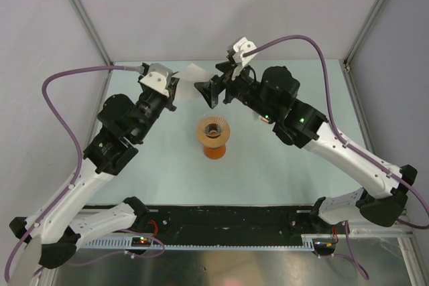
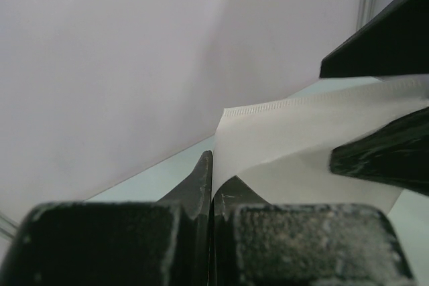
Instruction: Place the coffee filter in the dripper
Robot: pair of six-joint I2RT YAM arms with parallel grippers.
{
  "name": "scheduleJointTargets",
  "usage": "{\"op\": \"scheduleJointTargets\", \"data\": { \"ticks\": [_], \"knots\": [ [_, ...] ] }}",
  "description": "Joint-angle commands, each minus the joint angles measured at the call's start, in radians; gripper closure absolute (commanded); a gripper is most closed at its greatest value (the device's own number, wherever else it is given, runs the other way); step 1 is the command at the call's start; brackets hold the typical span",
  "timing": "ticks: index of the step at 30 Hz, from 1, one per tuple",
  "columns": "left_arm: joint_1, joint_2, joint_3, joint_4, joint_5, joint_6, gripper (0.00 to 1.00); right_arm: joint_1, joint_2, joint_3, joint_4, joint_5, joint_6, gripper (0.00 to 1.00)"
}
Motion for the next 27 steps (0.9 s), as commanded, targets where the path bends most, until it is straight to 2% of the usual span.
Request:
{"op": "scheduleJointTargets", "data": {
  "ticks": [1, 9, 19, 23, 27],
  "knots": [
    [-0.014, 0.014, 0.007, 0.069, -0.011, 0.003, 1.00, 0.017, 0.029, 0.047, 0.041, 0.047, -0.029, 0.18],
    [-0.051, 0.027, 0.002, 0.092, -0.042, 0.019, 1.00, 0.032, 0.046, 0.053, 0.049, 0.101, -0.051, 0.38],
    [-0.065, 0.040, 0.004, 0.099, -0.079, 0.002, 1.00, 0.047, 0.045, 0.050, 0.050, 0.126, -0.064, 0.76],
    [-0.080, 0.047, 0.004, 0.099, -0.076, -0.012, 1.00, 0.053, 0.053, 0.058, 0.057, 0.133, -0.070, 0.85],
    [-0.100, 0.051, 0.005, 0.095, -0.071, -0.024, 0.98, 0.064, 0.064, 0.070, 0.064, 0.163, -0.097, 0.90]
  ]
}}
